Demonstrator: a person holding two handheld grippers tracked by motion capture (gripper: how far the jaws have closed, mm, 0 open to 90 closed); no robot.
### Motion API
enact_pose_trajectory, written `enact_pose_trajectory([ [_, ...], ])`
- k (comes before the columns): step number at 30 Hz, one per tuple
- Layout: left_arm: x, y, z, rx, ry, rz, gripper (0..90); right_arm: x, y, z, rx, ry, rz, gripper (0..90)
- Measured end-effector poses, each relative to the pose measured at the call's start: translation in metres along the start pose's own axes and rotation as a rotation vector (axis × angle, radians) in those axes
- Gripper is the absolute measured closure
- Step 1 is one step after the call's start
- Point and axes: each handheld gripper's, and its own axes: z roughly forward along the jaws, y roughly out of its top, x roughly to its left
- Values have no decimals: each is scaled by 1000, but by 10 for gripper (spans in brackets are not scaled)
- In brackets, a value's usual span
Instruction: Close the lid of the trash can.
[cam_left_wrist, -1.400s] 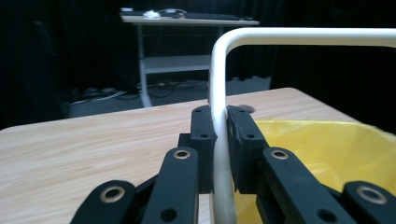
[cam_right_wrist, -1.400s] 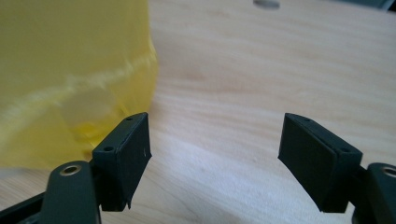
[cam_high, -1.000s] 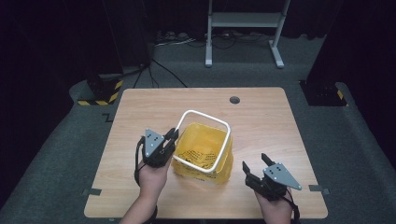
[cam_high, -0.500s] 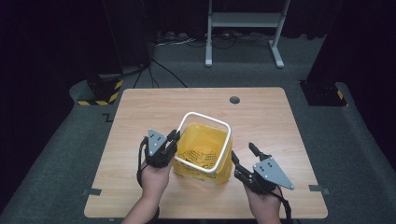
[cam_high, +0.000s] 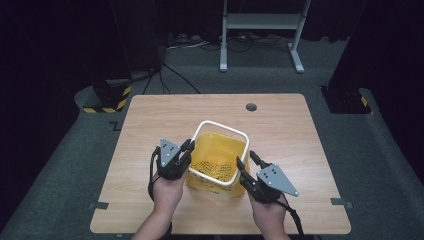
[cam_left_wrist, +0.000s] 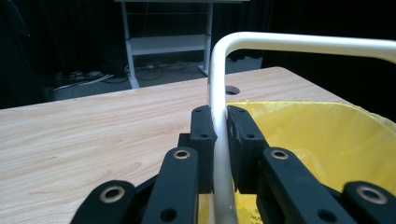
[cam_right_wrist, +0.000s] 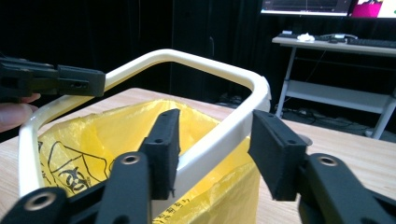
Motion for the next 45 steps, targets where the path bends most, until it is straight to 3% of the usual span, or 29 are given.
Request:
enact_pose_trajectory([
  [10,-4,1,2,4,-7,-14,806,-6,-4,6,28,-3,21,609],
  [20,-4,-3,2,19,-16,-28,792,-15,-4,17,62,-2,49,612],
  [45,5,-14,9,76,-45,-41,779,-14,-16,27,112,-5,35,603],
])
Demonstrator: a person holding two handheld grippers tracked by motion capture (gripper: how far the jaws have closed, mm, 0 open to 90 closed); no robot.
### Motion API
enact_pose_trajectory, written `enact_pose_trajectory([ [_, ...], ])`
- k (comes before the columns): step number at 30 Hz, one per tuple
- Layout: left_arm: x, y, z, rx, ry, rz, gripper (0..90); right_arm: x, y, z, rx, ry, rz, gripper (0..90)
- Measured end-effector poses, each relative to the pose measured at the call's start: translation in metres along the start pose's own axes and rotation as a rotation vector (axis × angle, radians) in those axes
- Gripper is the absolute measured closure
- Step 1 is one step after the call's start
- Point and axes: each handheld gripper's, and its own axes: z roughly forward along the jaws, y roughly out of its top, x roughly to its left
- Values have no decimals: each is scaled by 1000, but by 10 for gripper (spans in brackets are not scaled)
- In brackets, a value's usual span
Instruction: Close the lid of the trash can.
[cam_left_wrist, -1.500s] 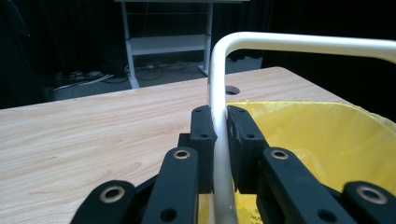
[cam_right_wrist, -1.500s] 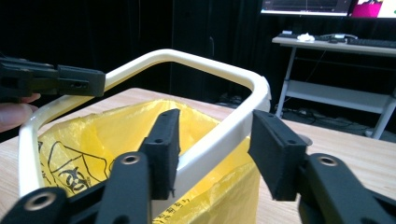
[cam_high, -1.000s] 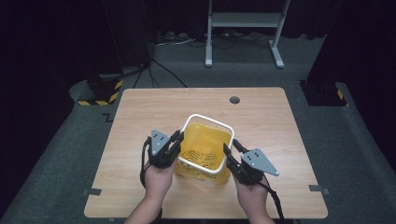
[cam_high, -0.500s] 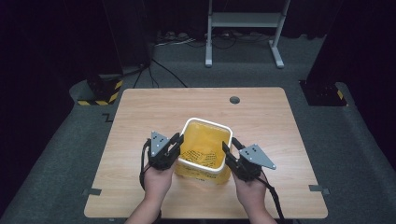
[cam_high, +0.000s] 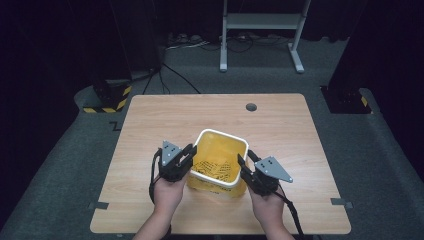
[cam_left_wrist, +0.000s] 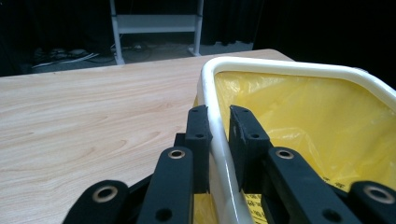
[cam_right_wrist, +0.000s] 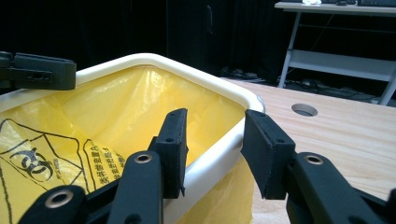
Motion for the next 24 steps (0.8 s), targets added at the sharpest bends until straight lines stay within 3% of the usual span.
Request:
enact_pose_trajectory([
  [4,-1,-2,1,8,4,9,771,-1,-3,2,7,1,15,604],
  [6,2,-1,1,15,-14,-8,764,-1,-2,2,12,1,15,603],
  [8,4,0,-2,-5,-40,-20,746,-1,-1,1,3,-2,4,601],
  [11,6,5,-6,-34,-44,-16,743,-3,4,-1,-14,-5,2,603],
  [17,11,5,2,-29,-47,0,820,-6,14,9,-13,-9,-34,636],
  [24,10,4,4,-35,-55,18,879,-2,13,24,42,-8,-66,673],
])
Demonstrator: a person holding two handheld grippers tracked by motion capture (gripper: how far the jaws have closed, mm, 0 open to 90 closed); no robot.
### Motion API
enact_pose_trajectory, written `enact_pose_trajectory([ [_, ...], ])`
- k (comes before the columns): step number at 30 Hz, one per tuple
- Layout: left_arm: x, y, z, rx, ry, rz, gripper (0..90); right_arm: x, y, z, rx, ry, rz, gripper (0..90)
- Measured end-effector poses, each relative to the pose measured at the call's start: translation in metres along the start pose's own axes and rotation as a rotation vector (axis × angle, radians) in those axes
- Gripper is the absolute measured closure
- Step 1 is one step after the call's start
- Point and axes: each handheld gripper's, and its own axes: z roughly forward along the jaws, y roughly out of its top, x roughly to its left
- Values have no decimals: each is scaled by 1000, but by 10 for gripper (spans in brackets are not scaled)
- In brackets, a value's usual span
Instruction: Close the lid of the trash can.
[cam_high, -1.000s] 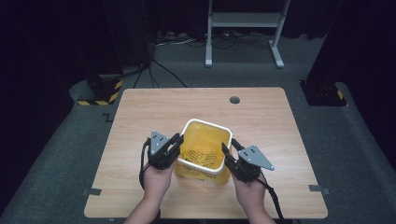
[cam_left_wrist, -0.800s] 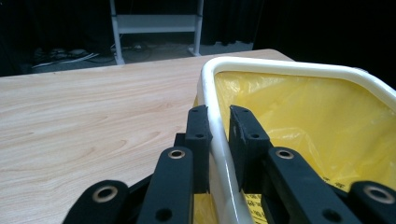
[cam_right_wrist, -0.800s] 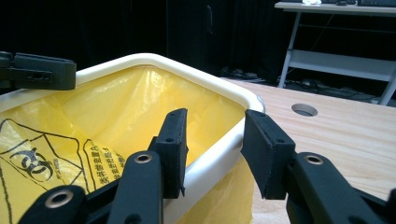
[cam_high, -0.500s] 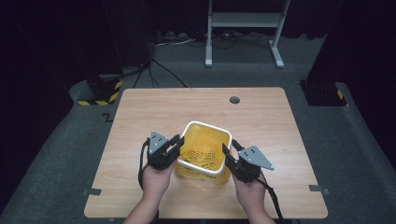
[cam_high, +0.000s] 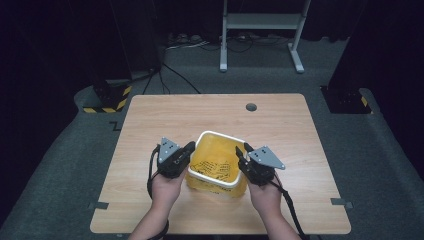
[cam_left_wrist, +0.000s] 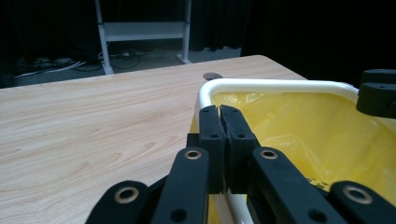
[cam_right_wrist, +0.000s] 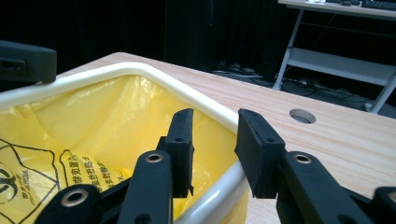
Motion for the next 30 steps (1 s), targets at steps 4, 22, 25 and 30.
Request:
enact_pose_trajectory([
  [4,0,-1,0,-3,-1,0,888,9,-3,3,12,10,-30,701],
  [22,24,-4,-20,-29,-6,30,601,-16,-12,-39,-32,-39,24,538],
  [25,31,-13,-20,4,14,61,557,-20,-23,-41,-10,-52,39,506],
  [30,44,-31,-11,87,2,80,521,-23,-35,-47,26,-42,42,446],
])
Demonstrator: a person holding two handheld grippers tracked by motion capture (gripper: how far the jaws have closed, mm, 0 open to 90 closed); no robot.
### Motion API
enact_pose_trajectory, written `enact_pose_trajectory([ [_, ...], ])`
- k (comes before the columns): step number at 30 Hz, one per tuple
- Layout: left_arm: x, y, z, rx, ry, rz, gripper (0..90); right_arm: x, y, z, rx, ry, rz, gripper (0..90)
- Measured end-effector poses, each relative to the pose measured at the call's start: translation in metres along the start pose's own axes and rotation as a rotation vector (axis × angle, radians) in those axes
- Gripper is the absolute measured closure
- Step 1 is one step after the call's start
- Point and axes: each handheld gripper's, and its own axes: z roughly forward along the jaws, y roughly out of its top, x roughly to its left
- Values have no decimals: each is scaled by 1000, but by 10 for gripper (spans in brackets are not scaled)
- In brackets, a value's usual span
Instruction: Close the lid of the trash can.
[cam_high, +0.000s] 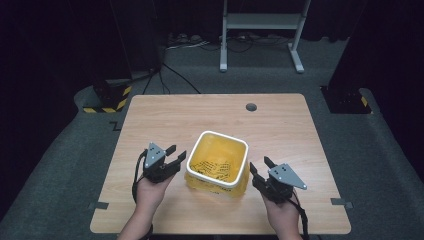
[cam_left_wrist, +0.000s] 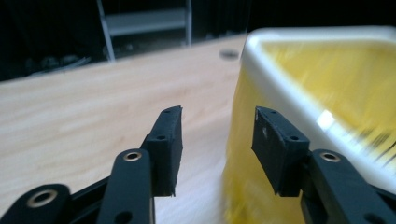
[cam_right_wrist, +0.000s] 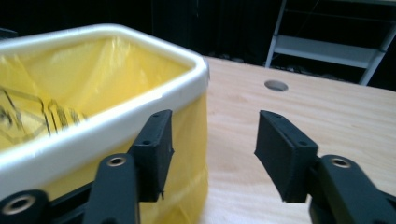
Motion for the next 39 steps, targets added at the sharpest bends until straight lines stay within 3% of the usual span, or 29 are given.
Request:
enact_pose_trajectory([
  [3,7,-13,11,52,-15,-33,501,-1,-10,-6,25,1,-2,430],
  [6,9,-24,21,99,-20,-32,493,3,-21,-5,73,-5,-12,427],
  [8,7,-29,25,118,-25,-35,492,5,-26,-1,117,-2,9,428],
  [11,2,-32,26,133,-41,-20,487,10,-29,5,137,8,31,430],
  [14,-3,-33,28,163,-32,4,486,18,-31,8,153,22,12,437],
  [17,-6,-33,28,166,-52,1,468,24,-33,13,168,30,-13,447],
  [20,-10,-32,26,169,-51,11,475,24,-33,15,168,32,-8,447],
  [24,-19,-33,23,175,-57,34,506,21,-31,18,166,20,-12,462],
  [31,-38,-31,21,187,-74,92,511,-4,-26,36,150,-7,-6,476],
  [35,-40,-31,21,184,-78,86,462,-17,-27,44,157,14,14,457],
  [37,-39,-31,21,179,-78,80,458,-15,-28,42,157,16,-10,489],
  [39,-36,-30,20,175,-70,71,449,-12,-28,40,157,13,-37,462],
])
